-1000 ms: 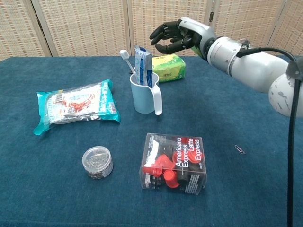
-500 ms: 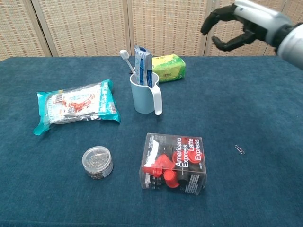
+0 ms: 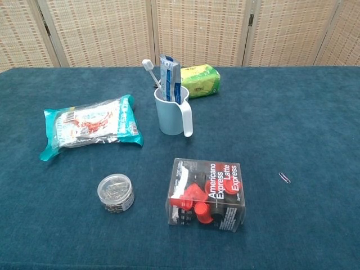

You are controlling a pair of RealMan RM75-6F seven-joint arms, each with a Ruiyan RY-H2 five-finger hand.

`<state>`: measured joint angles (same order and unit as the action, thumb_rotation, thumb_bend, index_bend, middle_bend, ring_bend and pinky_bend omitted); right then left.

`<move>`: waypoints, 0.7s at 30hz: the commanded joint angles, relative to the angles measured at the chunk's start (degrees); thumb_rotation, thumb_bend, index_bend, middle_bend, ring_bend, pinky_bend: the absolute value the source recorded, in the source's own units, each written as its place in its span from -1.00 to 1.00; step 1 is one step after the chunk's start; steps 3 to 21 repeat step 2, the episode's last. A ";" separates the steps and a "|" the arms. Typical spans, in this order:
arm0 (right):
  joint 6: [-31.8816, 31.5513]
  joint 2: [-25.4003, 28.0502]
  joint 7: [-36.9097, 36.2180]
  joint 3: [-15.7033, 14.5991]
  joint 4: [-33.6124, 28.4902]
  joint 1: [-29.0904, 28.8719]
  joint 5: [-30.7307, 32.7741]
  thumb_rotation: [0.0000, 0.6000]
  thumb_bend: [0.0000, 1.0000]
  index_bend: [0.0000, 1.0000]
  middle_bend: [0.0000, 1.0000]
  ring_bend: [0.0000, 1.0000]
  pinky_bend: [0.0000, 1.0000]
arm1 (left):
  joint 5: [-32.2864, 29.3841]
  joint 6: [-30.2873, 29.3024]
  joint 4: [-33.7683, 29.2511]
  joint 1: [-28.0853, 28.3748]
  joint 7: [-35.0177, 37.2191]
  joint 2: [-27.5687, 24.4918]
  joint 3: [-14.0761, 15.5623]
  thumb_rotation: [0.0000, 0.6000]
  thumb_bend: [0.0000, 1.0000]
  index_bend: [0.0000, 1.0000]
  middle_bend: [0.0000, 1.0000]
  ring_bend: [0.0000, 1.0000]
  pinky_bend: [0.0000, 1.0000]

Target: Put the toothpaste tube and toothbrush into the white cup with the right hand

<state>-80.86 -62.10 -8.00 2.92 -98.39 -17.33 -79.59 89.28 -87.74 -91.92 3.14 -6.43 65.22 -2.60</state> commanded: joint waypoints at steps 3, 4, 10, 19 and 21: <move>-5.61 2.41 -4.36 -3.85 -0.55 6.61 -2.95 1.00 -0.05 -0.66 -0.59 -0.88 -0.82 | -0.17 0.35 -0.99 0.60 -1.35 0.68 -0.28 1.00 -0.59 -0.39 -0.68 -0.74 -0.67; -5.61 2.41 -4.36 -3.85 -0.55 6.61 -2.95 1.00 -0.05 -0.66 -0.59 -0.88 -0.82 | -0.17 0.35 -0.99 0.60 -1.35 0.68 -0.28 1.00 -0.59 -0.39 -0.68 -0.74 -0.67; -5.61 2.41 -4.36 -3.85 -0.55 6.61 -2.95 1.00 -0.05 -0.66 -0.59 -0.88 -0.82 | -0.17 0.35 -0.99 0.60 -1.35 0.68 -0.28 1.00 -0.59 -0.39 -0.68 -0.74 -0.67; -5.61 2.41 -4.36 -3.85 -0.55 6.61 -2.95 1.00 -0.05 -0.66 -0.59 -0.88 -0.82 | -0.17 0.35 -0.99 0.60 -1.35 0.68 -0.28 1.00 -0.59 -0.39 -0.68 -0.74 -0.67; -5.61 2.41 -4.36 -3.85 -0.55 6.61 -2.95 1.00 -0.05 -0.66 -0.59 -0.88 -0.82 | -0.17 0.35 -0.99 0.60 -1.35 0.68 -0.28 1.00 -0.59 -0.39 -0.68 -0.74 -0.67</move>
